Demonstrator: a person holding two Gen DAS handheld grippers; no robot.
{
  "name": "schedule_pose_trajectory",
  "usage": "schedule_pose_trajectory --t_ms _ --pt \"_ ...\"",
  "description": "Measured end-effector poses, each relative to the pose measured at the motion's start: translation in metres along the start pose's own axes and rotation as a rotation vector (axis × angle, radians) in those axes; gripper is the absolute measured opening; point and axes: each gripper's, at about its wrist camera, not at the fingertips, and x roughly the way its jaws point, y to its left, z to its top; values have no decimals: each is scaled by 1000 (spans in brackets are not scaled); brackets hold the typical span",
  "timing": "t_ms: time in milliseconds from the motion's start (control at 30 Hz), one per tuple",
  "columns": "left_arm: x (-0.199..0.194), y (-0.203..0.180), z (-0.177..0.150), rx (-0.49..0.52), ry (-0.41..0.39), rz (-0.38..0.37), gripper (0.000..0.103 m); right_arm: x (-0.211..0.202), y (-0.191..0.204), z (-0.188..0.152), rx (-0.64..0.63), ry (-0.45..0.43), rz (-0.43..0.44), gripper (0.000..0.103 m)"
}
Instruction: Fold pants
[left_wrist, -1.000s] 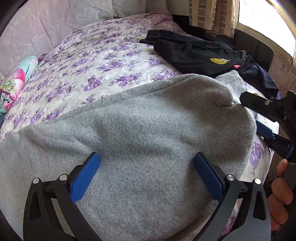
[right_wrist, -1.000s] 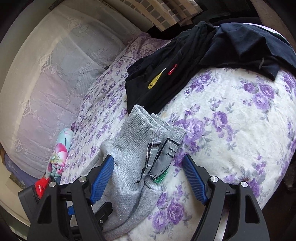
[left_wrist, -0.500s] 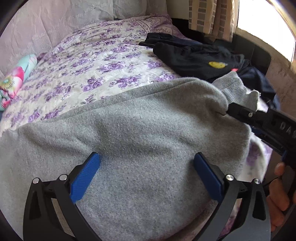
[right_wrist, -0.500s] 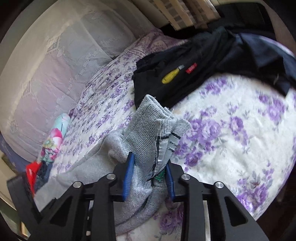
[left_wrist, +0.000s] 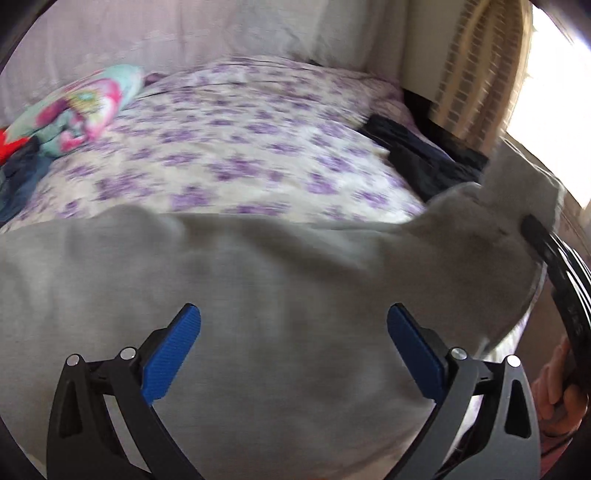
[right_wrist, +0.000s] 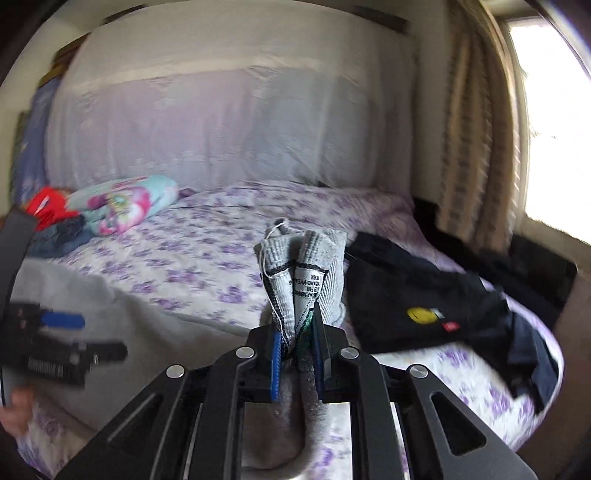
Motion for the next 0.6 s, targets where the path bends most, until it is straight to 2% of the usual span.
schedule_pose_trajectory --t_ms 133,333,500,600 --pt "-13 58 -6 -102 -24 131 99 -8 46 8 -118 -30 69 13" --pt "-24 101 -13 -191 -55 161 99 -10 120 -5 -336 -47 125 13" --pt "-24 103 -19 -154 -82 178 99 -2 167 -35 -545 16 156 13" --pt "-24 104 -20 -150 -93 168 99 -10 182 -41 -606 1 156 13"
